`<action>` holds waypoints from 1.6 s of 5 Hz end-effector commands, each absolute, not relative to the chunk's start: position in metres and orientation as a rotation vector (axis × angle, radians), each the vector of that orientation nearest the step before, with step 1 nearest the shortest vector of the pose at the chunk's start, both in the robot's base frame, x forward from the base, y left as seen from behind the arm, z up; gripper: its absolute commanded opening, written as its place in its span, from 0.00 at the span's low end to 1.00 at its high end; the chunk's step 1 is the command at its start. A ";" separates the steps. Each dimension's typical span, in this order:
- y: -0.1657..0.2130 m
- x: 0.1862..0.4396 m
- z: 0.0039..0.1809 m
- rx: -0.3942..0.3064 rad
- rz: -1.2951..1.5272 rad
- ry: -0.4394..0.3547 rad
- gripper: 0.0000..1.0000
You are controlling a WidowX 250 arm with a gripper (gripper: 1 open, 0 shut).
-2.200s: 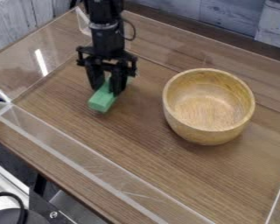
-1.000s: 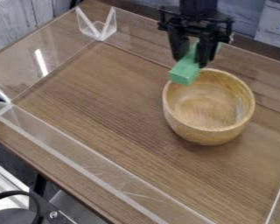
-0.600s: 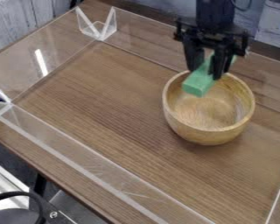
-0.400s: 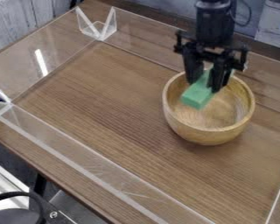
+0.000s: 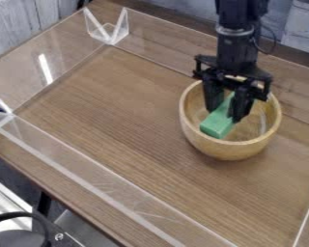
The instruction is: Put the green block in the brown bowl
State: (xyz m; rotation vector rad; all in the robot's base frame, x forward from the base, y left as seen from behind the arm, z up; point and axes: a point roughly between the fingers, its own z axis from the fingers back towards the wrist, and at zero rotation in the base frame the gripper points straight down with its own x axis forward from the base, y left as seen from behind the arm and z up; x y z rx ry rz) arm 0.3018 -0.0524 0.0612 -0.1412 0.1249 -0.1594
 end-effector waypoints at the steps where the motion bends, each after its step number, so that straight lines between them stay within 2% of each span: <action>1: -0.056 0.311 0.080 -0.147 -0.181 0.058 0.00; 5: -0.057 0.317 0.101 -0.159 -0.195 0.007 0.00; 8: -0.056 0.322 0.095 -0.160 -0.197 0.010 0.00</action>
